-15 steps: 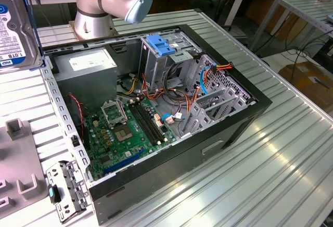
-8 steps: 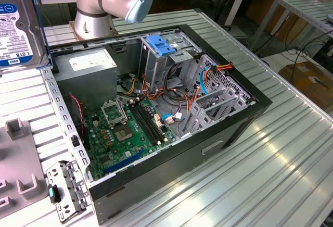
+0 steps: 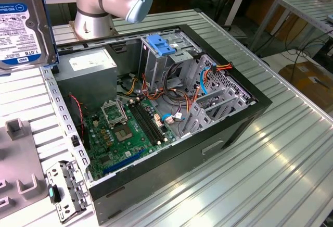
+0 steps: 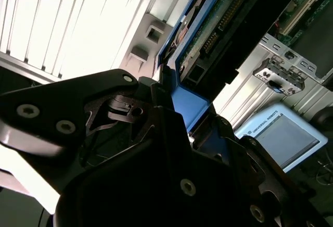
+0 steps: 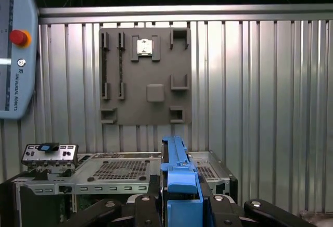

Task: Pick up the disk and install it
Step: 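Pick up the disk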

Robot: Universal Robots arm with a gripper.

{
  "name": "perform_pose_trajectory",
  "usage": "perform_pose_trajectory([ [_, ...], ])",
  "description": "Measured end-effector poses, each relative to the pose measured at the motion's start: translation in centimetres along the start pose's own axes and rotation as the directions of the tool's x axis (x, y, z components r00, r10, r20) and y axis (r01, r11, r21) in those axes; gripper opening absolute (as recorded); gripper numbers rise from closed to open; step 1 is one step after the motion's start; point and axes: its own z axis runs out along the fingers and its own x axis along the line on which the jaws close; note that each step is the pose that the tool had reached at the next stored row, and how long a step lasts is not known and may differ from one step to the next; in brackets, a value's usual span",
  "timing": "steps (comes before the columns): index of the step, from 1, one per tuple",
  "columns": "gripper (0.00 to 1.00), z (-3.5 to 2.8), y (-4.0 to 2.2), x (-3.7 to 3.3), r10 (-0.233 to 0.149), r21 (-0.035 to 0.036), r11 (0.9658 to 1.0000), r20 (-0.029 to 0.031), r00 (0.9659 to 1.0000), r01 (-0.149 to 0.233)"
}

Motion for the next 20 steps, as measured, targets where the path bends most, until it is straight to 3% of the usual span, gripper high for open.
perform_pose_trajectory([
  [8,0.37,0.04,-1.33,-0.02,0.000,0.0000,1.0000,0.0000,1.0000,0.000],
  [17,0.37,0.10,-3.31,-0.04,0.000,0.0000,1.0000,0.0000,1.0000,0.000],
  [18,0.37,0.12,-4.22,-0.06,0.000,0.0000,1.0000,0.0000,1.0000,0.000],
  [19,0.37,0.17,-5.62,0.05,0.000,0.0001,1.0000,0.0001,1.0000,0.000],
  [20,0.37,0.18,-5.76,0.26,0.000,0.0000,1.0000,0.0000,1.0000,0.000],
])
